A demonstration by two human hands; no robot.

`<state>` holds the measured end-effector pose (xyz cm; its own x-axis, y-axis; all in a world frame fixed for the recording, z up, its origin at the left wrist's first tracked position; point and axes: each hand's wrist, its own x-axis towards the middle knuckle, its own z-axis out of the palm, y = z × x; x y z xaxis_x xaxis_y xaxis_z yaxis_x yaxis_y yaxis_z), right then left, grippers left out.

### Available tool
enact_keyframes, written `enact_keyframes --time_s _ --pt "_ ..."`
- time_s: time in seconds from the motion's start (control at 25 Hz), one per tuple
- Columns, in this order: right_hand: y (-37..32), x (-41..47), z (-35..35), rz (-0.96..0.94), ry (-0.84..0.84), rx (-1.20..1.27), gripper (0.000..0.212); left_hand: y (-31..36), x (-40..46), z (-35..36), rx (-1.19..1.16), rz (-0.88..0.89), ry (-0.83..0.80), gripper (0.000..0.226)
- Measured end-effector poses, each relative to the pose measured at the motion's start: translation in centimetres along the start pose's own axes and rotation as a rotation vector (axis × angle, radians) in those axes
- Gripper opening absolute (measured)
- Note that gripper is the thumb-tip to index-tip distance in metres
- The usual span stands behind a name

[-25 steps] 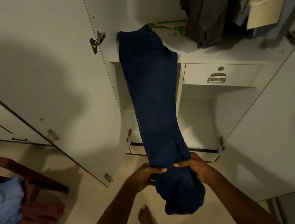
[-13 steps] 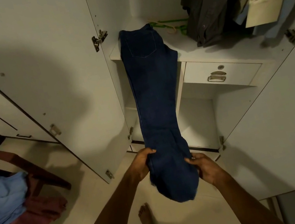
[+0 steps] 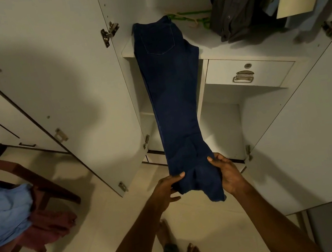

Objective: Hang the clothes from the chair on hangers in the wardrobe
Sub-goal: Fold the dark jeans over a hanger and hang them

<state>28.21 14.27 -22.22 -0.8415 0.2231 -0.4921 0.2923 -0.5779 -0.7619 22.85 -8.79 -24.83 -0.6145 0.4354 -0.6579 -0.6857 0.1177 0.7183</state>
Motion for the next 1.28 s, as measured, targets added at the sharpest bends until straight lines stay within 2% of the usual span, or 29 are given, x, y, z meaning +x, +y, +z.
enact_keyframes --time_s 0.08,0.24,0.32,0.4,0.48,0.52,0.64,0.72,0.84,0.96,1.04,1.16,1.28 --pt "-0.5 -0.5 -0.1 -0.002 -0.075 -0.053 0.024 -0.1 0.2 -0.3 -0.021 0.059 -0.057 0.054" --pt "1.5 -1.4 -1.7 0.189 -0.166 -0.492 0.032 0.5 0.1 -0.2 -0.027 0.178 -0.043 0.038" --pt "2.8 -1.5 -2.9 0.211 -0.08 -0.433 0.02 1.6 -0.2 0.1 0.045 0.235 0.003 0.035" --pt "2.9 -1.5 -3.1 0.163 -0.012 -0.271 0.003 2.2 -0.1 -0.2 0.16 0.285 0.067 0.046" --pt "2.4 -1.6 -2.5 0.144 0.008 -0.206 0.003 2.3 0.0 -0.2 0.22 0.317 0.15 0.057" --pt "2.3 -1.7 -2.1 0.135 -0.005 -0.199 0.011 2.1 0.3 -0.3 0.231 0.338 0.204 0.06" --pt "2.1 -2.3 -1.3 0.079 -0.114 -0.261 0.054 3.1 -0.1 0.2 0.177 0.409 0.301 0.07" --pt "1.4 -2.6 -1.3 0.027 -0.182 -0.26 0.061 4.9 -1.2 0.8 0.11 0.45 0.215 0.072" --pt "-1.0 -2.7 -1.6 -0.067 -0.22 -0.206 0.049 7.8 -2.4 0.2 0.088 0.437 0.014 0.05" --pt "-3.7 -2.5 -1.4 -0.16 -0.284 -0.264 0.066 11.1 -3.9 -0.6 0.175 0.421 -0.113 0.068" --pt "-6.2 -2.3 -0.5 -0.203 -0.268 -0.32 0.073 13.5 -4.3 -0.8 0.171 0.446 -0.223 0.077" --pt "-10.3 -1.6 2.3 -0.354 -0.18 -0.382 0.056 17.6 -5.6 -0.7 0.082 0.483 -0.379 0.082" --pt "-14.1 -0.7 4.8 -0.544 -0.078 -0.438 0.032 21.2 -6.0 -0.8 0.126 0.562 -0.428 0.082"
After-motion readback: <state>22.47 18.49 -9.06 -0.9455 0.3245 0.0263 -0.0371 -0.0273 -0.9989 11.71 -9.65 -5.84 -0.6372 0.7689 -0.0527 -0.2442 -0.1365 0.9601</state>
